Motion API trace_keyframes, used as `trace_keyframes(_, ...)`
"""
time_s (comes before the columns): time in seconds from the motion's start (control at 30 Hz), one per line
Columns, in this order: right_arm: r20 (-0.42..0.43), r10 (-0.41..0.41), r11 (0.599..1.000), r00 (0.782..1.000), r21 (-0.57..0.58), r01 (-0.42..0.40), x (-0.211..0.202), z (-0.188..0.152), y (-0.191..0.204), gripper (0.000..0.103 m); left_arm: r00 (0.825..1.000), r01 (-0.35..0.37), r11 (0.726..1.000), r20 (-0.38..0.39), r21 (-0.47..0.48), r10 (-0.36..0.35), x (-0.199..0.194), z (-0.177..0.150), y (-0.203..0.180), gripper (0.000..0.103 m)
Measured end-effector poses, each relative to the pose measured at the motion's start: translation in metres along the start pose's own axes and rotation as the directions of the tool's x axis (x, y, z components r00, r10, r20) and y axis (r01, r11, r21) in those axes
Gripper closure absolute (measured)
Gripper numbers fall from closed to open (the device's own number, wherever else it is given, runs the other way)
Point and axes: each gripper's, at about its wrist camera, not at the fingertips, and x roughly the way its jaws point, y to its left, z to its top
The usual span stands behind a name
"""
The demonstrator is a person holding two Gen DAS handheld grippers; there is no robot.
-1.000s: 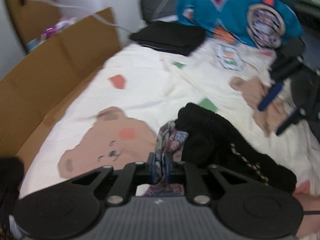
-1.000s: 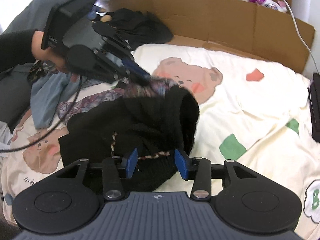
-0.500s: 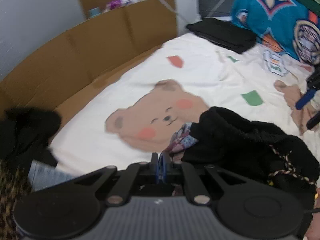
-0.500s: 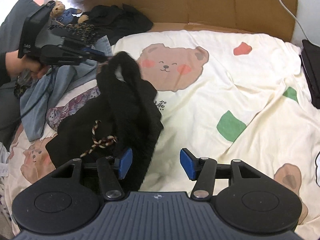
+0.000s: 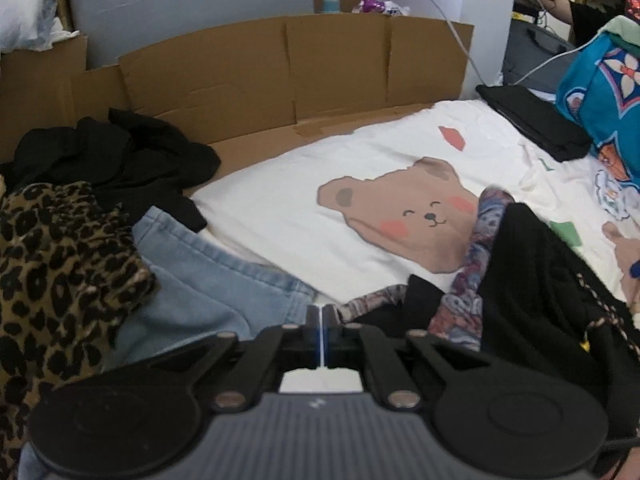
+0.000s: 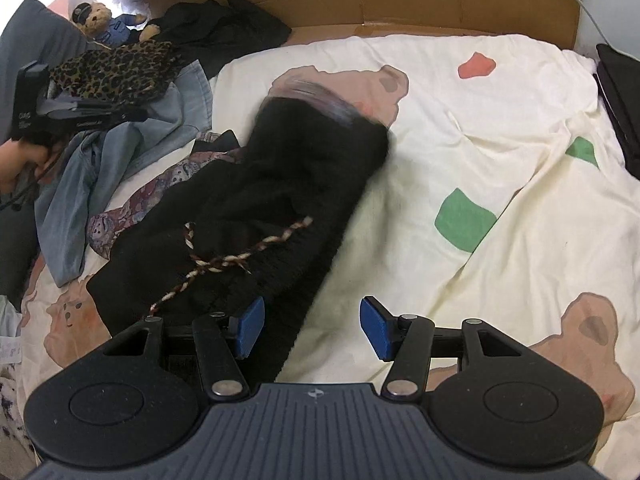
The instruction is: Fold clothes
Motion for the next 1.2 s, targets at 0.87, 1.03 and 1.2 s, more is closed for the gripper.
trace_keyframes(0.87,-0.075,0.141,0.967,0.987,0.225,-0.121,0.023,-0.031,-0.013,0.042,0.969,0.24,0.968,-0.073,0.072,-0.235,0.087,0.045,-0.099,0.047)
trace_keyframes(1.03,-0.1,0.205,0.947,0.974,0.27,-0.171,0.03,-0.042,-0.01,0.037,0.964,0.256,0.966,-0.085,0.041,-0.252,0.096,0.041,-0.103,0.044)
trace_keyframes(1.2,-0.114,0.263,0.928,0.958,0.302,-0.219,0.034,-0.052,-0.005,0.032,0.954,0.283,0.959,-0.107,0.0,-0.282,0.112,0.038,-0.109,0.038)
